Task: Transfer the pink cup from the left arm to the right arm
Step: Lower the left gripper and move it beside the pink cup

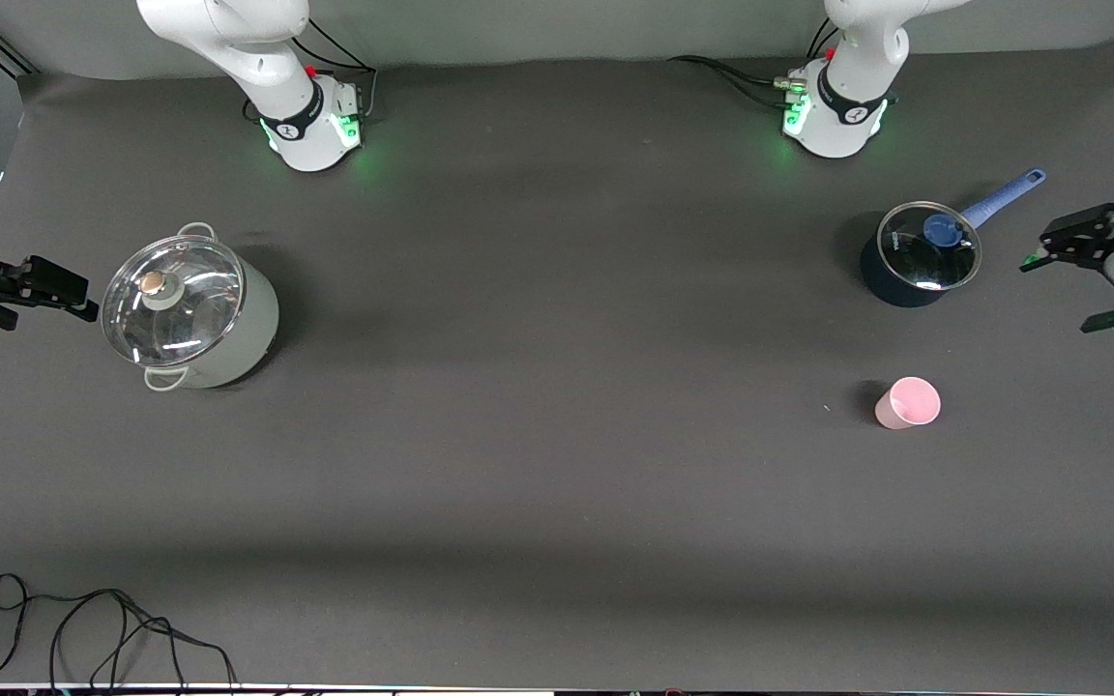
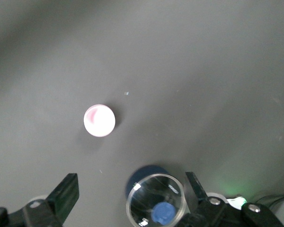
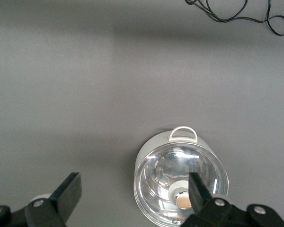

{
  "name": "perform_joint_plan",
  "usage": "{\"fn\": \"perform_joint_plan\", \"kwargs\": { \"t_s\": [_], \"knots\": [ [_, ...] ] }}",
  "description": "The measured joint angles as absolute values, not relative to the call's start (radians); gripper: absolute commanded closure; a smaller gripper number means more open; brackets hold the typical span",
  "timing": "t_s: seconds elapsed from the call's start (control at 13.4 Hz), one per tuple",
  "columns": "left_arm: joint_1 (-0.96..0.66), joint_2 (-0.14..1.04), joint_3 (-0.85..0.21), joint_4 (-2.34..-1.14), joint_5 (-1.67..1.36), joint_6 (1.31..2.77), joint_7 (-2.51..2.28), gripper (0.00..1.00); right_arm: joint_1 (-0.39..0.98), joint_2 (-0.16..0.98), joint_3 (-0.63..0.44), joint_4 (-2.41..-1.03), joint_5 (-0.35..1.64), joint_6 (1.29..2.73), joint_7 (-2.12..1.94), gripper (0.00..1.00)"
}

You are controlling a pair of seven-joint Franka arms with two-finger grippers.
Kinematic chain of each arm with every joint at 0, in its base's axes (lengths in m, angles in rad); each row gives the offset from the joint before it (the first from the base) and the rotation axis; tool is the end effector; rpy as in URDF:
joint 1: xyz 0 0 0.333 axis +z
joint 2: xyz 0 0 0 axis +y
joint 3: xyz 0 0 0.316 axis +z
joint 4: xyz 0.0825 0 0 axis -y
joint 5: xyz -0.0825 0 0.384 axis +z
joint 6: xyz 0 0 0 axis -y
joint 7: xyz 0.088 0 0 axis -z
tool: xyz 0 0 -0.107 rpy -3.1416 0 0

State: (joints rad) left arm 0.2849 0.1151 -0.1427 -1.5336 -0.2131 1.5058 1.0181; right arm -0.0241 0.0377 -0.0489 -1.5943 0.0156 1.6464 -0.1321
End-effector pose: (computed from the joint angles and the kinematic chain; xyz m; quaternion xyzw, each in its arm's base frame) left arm 0.5762 0.0630 0.5749 0.8976 -0.4198 0.0039 0.1343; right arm 0.5708 -0.0397 0.5988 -0.9995 -0.0290 -0.0079 0.0061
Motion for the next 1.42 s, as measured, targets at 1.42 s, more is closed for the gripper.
{"fn": "perform_joint_plan", "kwargs": {
  "t_s": [1.42],
  "knots": [
    [0.656, 0.598, -0.140, -1.536, -0.661, 1.505, 2.179, 0.02, -0.024, 0.038, -0.048, -1.594, 0.016, 1.647, -0.133, 0.00]
  ]
}}
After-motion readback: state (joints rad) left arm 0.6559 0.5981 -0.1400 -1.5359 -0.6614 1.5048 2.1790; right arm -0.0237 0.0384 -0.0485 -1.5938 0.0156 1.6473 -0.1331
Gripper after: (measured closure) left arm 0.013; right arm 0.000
